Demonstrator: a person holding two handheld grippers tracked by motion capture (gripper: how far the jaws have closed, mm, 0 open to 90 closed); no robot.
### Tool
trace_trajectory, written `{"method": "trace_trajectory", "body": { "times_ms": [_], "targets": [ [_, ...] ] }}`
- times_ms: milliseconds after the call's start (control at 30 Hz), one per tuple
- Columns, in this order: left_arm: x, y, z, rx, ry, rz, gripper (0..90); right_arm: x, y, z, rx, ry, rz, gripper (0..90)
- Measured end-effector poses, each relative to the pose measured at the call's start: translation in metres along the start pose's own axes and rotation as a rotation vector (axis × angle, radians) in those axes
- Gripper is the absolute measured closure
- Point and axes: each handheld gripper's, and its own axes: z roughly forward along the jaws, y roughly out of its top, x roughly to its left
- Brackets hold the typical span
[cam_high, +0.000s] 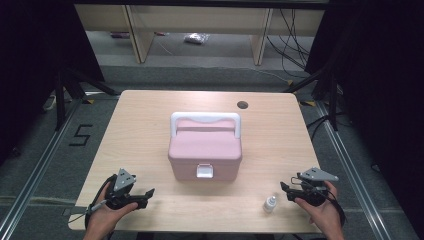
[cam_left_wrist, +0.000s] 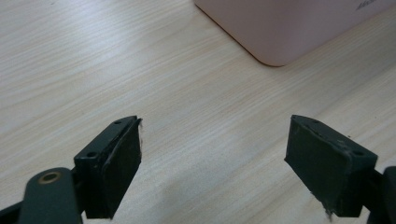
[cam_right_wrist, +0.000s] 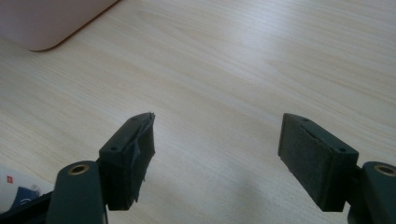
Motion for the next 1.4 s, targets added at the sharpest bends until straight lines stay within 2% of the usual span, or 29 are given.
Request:
{"method": "trace_trajectory", "body": {
  "times_ms": [67, 100, 133, 167, 200, 267, 300, 333, 400, 433, 467, 533, 567, 600, 700, 733, 833, 867, 933, 1033, 1067, 1133, 1200, 1233, 1267, 1300, 1333, 1367, 1400],
  "targets": [
    [0.001, 0.0, -0.002, 0.024, -0.005, 0.023, 17.5, 0.0, 0.0, 0.0, -0.001, -0.004, -0.006, 29.1],
    [0.0, 0.0, -0.001, 0.023, 0.0, 0.027, 17.5, -0.003, 0.001, -0.001, -0.009, -0.023, -0.045, 29.6],
    [0.001, 0.001, -0.002, 0.026, -0.004, 0.028, 17.4, -0.003, 0.001, -0.001, -0.011, -0.024, -0.05, 30.1],
    [0.001, 0.0, -0.001, 0.018, 0.005, 0.02, 17.5, -0.001, 0.001, -0.001, -0.003, -0.016, -0.021, 31.0],
    [0.0, 0.0, 0.0, -0.006, 0.005, -0.001, 17.5, -0.001, 0.0, 0.0, -0.016, -0.011, -0.033, 31.5],
    [0.001, 0.0, 0.0, -0.006, 0.003, 0.004, 17.7, 0.001, 0.002, -0.001, -0.007, -0.004, -0.003, 32.0],
    [0.0, 0.0, 0.0, -0.018, 0.001, -0.004, 17.8, -0.003, 0.003, -0.001, -0.025, -0.021, -0.054, 32.6],
    [0.002, 0.001, -0.001, 0.01, 0.006, 0.013, 18.6, -0.001, 0.003, -0.001, -0.028, -0.009, -0.035, 33.2],
    [0.002, 0.002, 0.002, -0.024, 0.005, -0.018, 22.1, -0.002, 0.005, -0.002, -0.031, -0.006, -0.056, 34.6],
    [0.001, 0.003, 0.002, -0.036, 0.002, -0.035, 23.9, 0.001, 0.006, -0.001, -0.032, 0.018, -0.011, 35.7],
    [0.001, 0.003, 0.001, -0.036, -0.006, -0.034, 26.2, -0.002, 0.007, -0.001, -0.041, 0.016, -0.051, 36.5],
    [0.002, 0.003, 0.001, -0.046, -0.008, -0.012, 36.6, -0.002, 0.01, -0.002, -0.043, 0.023, -0.051, 38.9],
    [0.002, 0.004, 0.001, -0.053, 0.002, -0.017, 38.9, 0.0, 0.01, -0.002, -0.046, 0.032, -0.025, 40.1],
    [0.0, 0.004, 0.001, -0.077, -0.005, -0.041, 42.2, -0.001, 0.011, -0.001, -0.054, 0.038, -0.038, 41.4],
    [0.004, 0.006, 0.0, -0.131, -0.071, -0.129, 53.5, -0.002, 0.016, -0.001, -0.065, 0.036, -0.056, 44.3],
    [0.004, 0.007, -0.001, -0.134, -0.069, -0.125, 56.9, -0.003, 0.017, 0.0, -0.066, 0.055, -0.046, 45.4],
    [0.004, 0.01, -0.001, -0.135, -0.051, -0.104, 64.4, -0.003, 0.021, 0.001, -0.071, 0.056, -0.05, 48.6],
    [0.005, 0.013, -0.001, -0.139, -0.066, -0.108, 66.4, -0.003, 0.025, 0.004, -0.074, 0.067, -0.056, 53.8],
    [0.005, 0.017, 0.0, -0.141, -0.066, -0.097, 70.8, -0.002, 0.03, 0.007, -0.067, 0.088, -0.058, 59.6],
    [0.006, 0.024, 0.006, -0.141, -0.067, -0.083, 76.4, -0.001, 0.037, 0.01, -0.083, 0.086, -0.086, 68.9],
    [0.006, 0.025, 0.008, -0.138, -0.069, -0.077, 77.9, 0.001, 0.04, 0.011, -0.073, 0.092, -0.087, 70.6],
    [0.005, 0.027, 0.013, -0.138, -0.074, -0.074, 82.3, 0.003, 0.045, 0.015, -0.071, 0.099, -0.083, 74.3],
    [0.006, 0.029, 0.016, -0.125, -0.07, -0.041, 85.3, 0.005, 0.049, 0.018, -0.065, 0.117, -0.08, 77.2],
    [0.006, 0.031, 0.017, -0.13, -0.068, -0.049, 87.4, 0.009, 0.05, 0.019, -0.043, 0.136, -0.038, 79.6],
    [0.009, 0.032, 0.017, -0.116, -0.067, -0.028, 89.1, 0.009, 0.052, 0.02, -0.047, 0.144, -0.057, 81.8],
    [0.009, 0.032, 0.017, -0.116, -0.067, -0.028, 89.4, 0.009, 0.052, 0.02, -0.047, 0.144, -0.057, 81.8],
    [0.009, 0.035, 0.02, -0.139, -0.058, -0.042, 89.5, 0.01, 0.057, 0.022, -0.064, 0.146, -0.08, 86.3],
    [0.01, 0.037, 0.021, -0.131, -0.053, -0.028, 89.6, 0.011, 0.06, 0.022, -0.065, 0.158, -0.071, 88.2],
    [0.01, 0.039, 0.023, -0.141, -0.057, -0.033, 89.7, 0.011, 0.062, 0.024, -0.072, 0.167, -0.088, 89.5]
  ]
}}
